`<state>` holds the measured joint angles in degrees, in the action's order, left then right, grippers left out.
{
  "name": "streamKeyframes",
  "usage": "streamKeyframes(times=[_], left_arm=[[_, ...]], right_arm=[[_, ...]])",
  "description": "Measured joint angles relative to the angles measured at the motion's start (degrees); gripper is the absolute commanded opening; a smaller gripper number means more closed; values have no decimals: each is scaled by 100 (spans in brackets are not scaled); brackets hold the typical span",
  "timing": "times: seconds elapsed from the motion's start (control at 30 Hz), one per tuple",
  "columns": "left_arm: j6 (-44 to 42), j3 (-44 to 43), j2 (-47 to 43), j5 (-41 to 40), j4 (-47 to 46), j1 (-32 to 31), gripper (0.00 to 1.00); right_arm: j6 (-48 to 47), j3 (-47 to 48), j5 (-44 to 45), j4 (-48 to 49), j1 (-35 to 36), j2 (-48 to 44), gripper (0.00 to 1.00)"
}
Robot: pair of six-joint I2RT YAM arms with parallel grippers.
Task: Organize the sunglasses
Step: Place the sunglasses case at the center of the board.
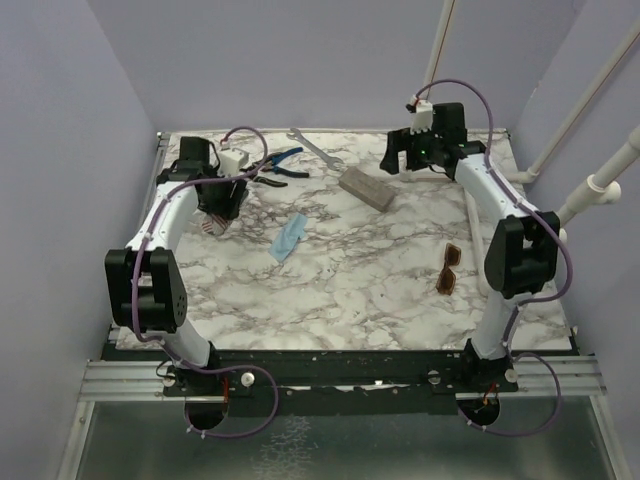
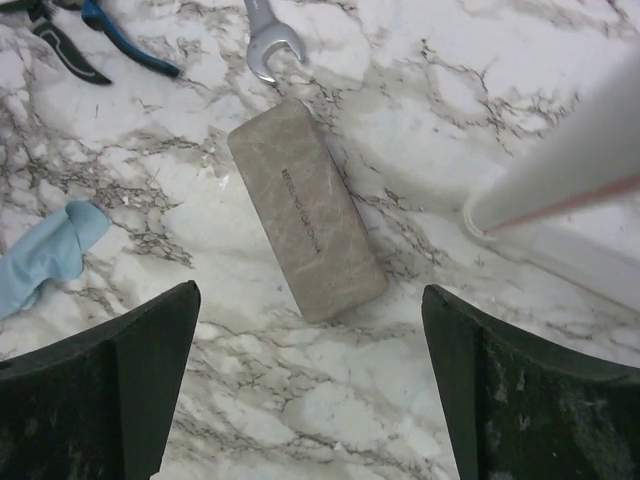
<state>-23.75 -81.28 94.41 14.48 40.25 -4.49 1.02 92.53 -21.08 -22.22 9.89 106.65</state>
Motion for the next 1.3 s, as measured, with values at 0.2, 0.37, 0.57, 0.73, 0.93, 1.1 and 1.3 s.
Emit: streamKeyframes(times=[0.2,0.37,0.57,0.73,0.93,1.1,1.3], left_arm=[[157,1241,79,-129,-94,1047,0],[330,1416,291,-389,-385,1515,0],[470,1419,680,-643,-769,1563,24],[522,1423,793,-671,-866,1563,71],[520,1423,697,-697,-890,1563,94],[529,1237,391,-616,-780,1563,96],[476,597,96,-271,-492,1563,96]], right_arm=[[-1147,949,173,-254,619,868,99],[-1711,1314,354,-437,1014,1338,99],[-1954,1346,496,-457,960,1615,100],[-2100,1838,713,-507,929,2312,100],[-2212,1840,761,-748,927,2623,99],[-2210,1838,728,-767,953,2634,93],[-2216,1784,739,-778,992,2686,90]])
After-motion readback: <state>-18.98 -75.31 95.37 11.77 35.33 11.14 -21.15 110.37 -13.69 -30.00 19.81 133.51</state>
